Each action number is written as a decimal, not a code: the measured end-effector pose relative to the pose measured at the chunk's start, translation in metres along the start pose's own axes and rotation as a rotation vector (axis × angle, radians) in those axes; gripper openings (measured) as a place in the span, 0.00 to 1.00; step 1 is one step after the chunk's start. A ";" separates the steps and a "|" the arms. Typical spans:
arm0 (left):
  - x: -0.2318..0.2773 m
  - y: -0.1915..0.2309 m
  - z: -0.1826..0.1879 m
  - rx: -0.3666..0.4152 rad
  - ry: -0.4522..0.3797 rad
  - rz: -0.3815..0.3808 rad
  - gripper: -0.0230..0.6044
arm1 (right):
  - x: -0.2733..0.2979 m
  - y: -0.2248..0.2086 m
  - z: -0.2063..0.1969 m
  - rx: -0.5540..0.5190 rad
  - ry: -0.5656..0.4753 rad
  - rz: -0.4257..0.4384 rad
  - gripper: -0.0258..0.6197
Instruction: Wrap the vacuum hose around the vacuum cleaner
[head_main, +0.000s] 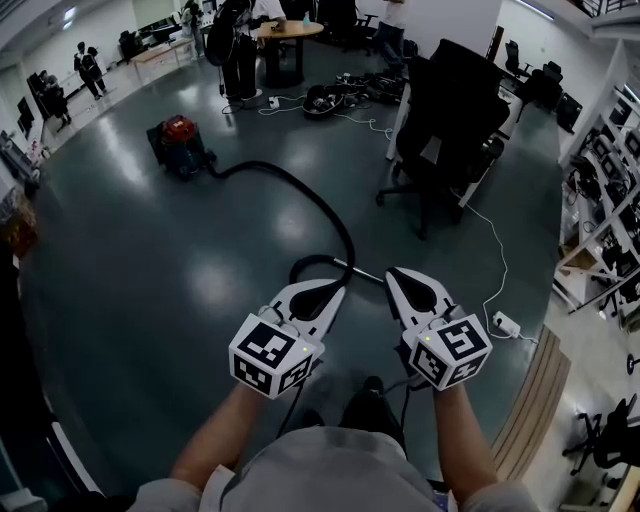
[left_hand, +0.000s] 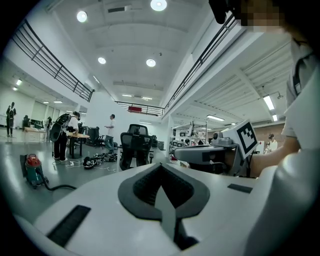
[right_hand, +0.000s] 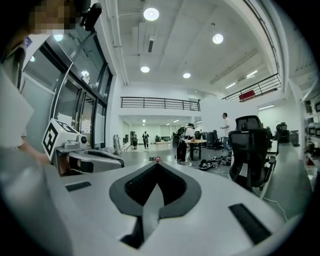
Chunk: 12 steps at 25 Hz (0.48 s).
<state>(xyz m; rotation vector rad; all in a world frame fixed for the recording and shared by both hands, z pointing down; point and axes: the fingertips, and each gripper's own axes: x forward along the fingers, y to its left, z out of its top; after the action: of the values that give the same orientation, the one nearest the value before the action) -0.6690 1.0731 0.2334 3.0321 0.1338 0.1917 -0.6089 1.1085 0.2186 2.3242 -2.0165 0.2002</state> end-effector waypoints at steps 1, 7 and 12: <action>0.002 0.004 -0.001 -0.003 0.000 -0.001 0.05 | 0.004 -0.002 -0.001 0.000 0.004 -0.002 0.05; 0.017 0.028 -0.004 -0.014 0.006 0.008 0.05 | 0.026 -0.016 -0.007 0.001 0.021 -0.004 0.05; 0.045 0.049 -0.009 -0.013 0.020 0.017 0.05 | 0.049 -0.046 -0.011 0.015 0.016 -0.002 0.05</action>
<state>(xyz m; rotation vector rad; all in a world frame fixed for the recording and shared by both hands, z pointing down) -0.6218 1.0300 0.2529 3.0196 0.1077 0.2233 -0.5574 1.0682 0.2378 2.3256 -2.0129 0.2336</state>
